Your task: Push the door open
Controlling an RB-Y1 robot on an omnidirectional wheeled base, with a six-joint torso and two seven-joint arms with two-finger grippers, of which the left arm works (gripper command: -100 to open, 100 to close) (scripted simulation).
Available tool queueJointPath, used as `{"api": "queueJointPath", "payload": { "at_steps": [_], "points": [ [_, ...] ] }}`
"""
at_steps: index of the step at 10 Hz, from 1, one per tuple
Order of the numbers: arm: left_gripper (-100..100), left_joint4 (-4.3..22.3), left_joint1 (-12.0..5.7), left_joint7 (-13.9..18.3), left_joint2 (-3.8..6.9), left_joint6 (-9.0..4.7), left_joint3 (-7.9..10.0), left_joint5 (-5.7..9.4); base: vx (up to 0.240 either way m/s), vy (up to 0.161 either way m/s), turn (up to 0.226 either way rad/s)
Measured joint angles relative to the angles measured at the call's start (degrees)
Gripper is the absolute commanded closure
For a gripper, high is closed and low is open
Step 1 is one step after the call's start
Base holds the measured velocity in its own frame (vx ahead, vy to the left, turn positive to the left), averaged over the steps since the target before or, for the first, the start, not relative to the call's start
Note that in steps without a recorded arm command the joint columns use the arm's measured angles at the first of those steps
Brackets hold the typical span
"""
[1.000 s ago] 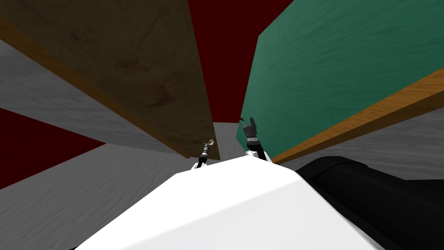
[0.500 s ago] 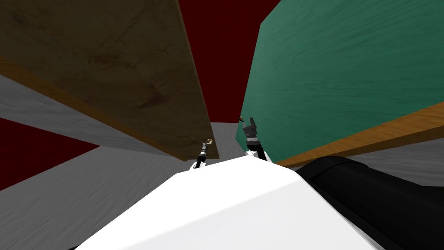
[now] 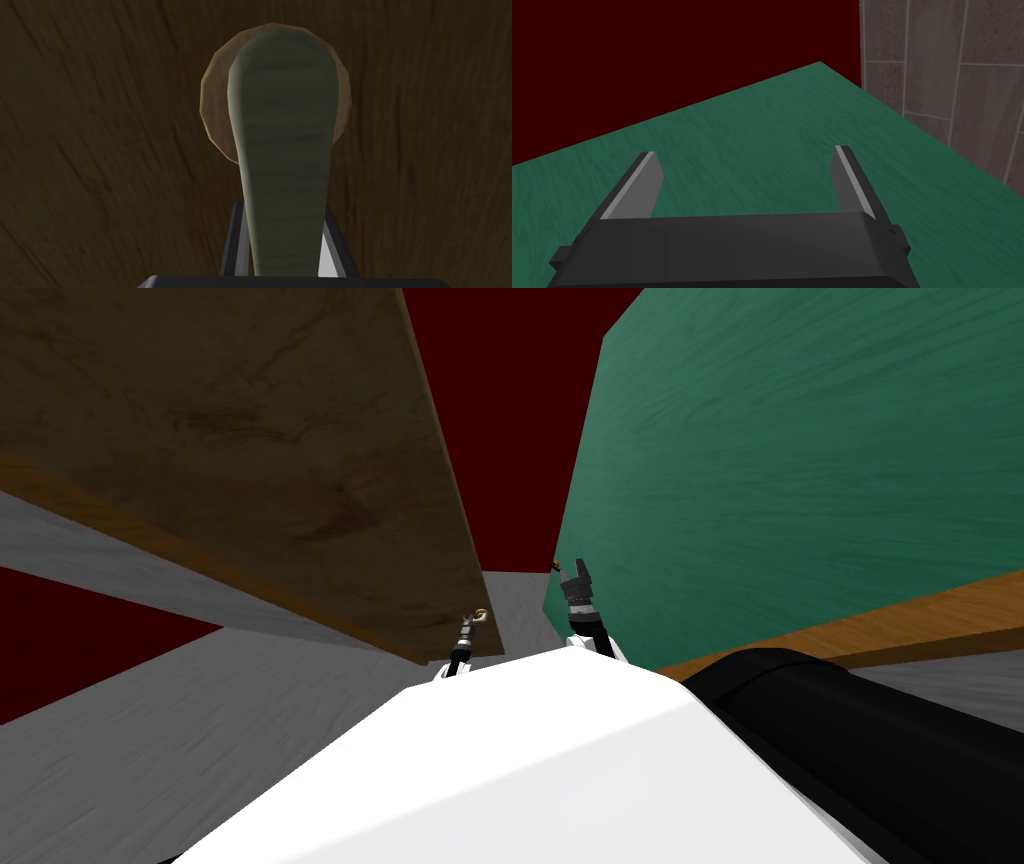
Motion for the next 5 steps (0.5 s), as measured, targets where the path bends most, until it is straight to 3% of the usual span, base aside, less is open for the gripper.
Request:
{"api": "queueJointPath", "payload": {
  "at_steps": [1,2,5],
  "points": [
    [100,-0.45,0.23,0.0,0.09,0.26,0.74,-0.09,0.085,-0.076,0.011],
    [100,1.83,-1.2,-0.18,0.27,-0.65,1.89,0.07,0.098,-0.071,-0.01],
    [100,1.44,-0.8,-0.44,0.24,-0.72,4.26,-0.17,0.106,-0.067,0.005]
  ]
}}
